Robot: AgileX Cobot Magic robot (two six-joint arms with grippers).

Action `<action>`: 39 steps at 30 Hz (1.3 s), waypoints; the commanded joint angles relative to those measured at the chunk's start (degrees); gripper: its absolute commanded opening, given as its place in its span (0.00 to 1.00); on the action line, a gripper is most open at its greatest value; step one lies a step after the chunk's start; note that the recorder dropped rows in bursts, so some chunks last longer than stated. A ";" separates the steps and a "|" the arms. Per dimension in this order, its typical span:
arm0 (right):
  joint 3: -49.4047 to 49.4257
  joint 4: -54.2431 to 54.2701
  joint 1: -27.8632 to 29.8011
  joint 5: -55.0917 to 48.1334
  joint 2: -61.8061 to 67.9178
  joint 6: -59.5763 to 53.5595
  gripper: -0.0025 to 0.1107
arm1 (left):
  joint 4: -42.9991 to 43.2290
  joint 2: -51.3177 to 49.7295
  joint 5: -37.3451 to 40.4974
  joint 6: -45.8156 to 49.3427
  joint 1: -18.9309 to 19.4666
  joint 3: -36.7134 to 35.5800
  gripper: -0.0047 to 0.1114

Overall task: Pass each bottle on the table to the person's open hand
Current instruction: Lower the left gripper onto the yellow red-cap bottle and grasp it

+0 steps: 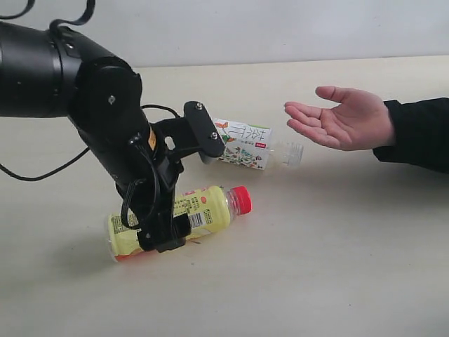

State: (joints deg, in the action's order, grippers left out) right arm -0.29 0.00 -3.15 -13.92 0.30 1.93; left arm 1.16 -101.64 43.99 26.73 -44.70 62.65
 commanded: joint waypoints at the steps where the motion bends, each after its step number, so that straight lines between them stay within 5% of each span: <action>1: 0.29 -0.42 -0.18 0.32 -0.30 -0.37 0.02 | -0.04 -2.29 -2.74 0.75 0.15 -0.14 0.87; 39: 0.29 -0.42 -0.18 0.32 -0.30 -0.31 0.02 | 0.53 -8.12 -7.25 1.13 0.15 -0.03 0.86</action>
State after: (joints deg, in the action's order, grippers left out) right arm -0.29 0.00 -3.15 -13.92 0.30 1.93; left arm 1.40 -109.72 36.46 27.71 -44.70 62.65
